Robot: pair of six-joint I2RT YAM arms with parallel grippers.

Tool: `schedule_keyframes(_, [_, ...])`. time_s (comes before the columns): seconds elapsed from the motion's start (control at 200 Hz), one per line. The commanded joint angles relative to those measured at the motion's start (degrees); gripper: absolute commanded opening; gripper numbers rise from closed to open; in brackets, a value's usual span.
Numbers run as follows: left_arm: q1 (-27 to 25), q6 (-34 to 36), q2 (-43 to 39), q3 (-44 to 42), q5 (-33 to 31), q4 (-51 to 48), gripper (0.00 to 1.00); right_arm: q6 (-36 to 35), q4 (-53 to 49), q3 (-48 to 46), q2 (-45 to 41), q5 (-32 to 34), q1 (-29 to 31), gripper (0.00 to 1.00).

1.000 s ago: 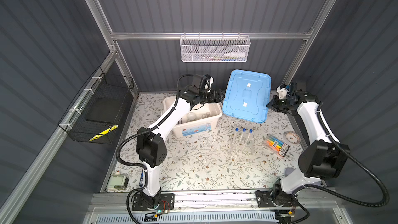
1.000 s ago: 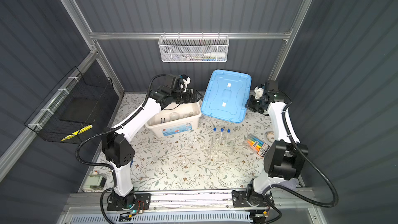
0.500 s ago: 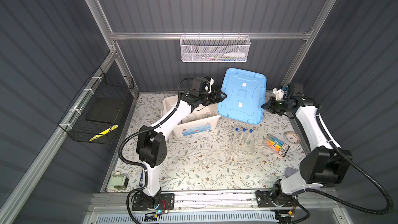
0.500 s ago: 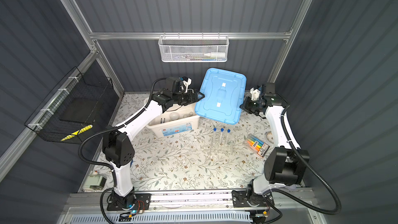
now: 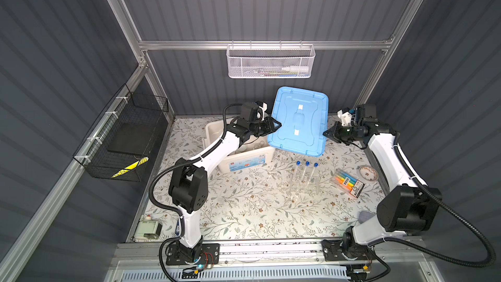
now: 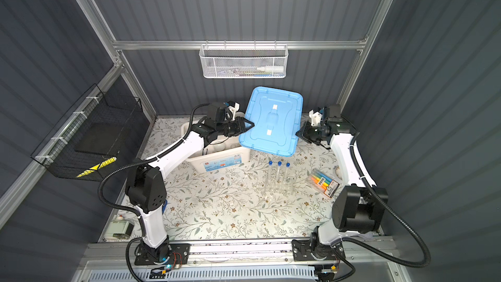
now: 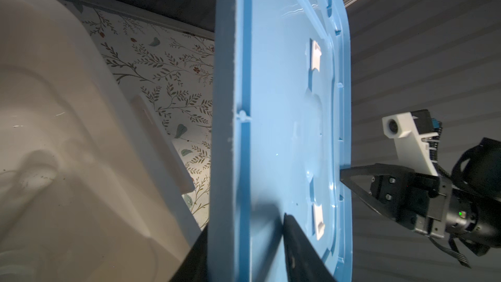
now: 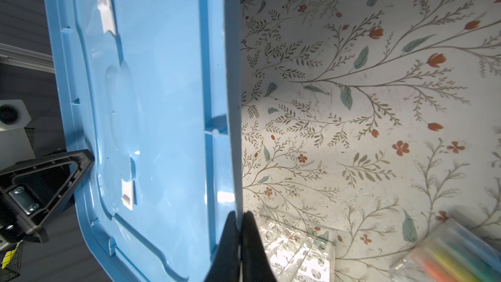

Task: Organize the chemistry lab equipment

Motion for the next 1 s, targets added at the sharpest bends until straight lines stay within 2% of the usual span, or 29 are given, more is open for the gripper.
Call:
schedule_keyframes(0.0, [-0.12,-2.05,-4.01,-2.04,1.25,4.85,0.36,0.24,2.73,-0.02,-1.21,-3.31,0.8,0.01])
schedule_keyframes(0.17, [-0.12,-4.52,-6.01,-5.36,1.01,8.72,0.24,-0.77,2.82,0.02,-0.73,-4.17,0.96,0.05])
schedule_keyframes(0.445, [-0.05,-7.35,-9.57,-10.19,-0.8,13.78,0.1,-0.88,4.41,-0.44,-0.92,-5.36,0.46,0.26])
schedule_keyframes(0.53, [0.05,-8.3,-10.26,-11.36,-1.18,15.09,0.09,-0.33,5.2,-0.4,-0.86,-6.36,0.22,0.35])
schedule_keyframes(0.64, [0.58,-10.75,-11.48,-13.71,-1.55,18.92,0.07,0.29,6.72,-0.79,-1.25,-7.65,-0.43,0.41])
schedule_keyframes(0.87, [1.11,-13.7,-13.52,-17.38,-2.11,24.0,0.07,1.27,9.49,-1.64,-0.57,-11.34,-2.11,0.61])
schedule_keyframes(0.99, [1.11,-15.03,-13.64,-17.87,-1.95,25.77,0.06,2.74,12.28,-2.99,-0.41,-13.35,-2.99,0.67])
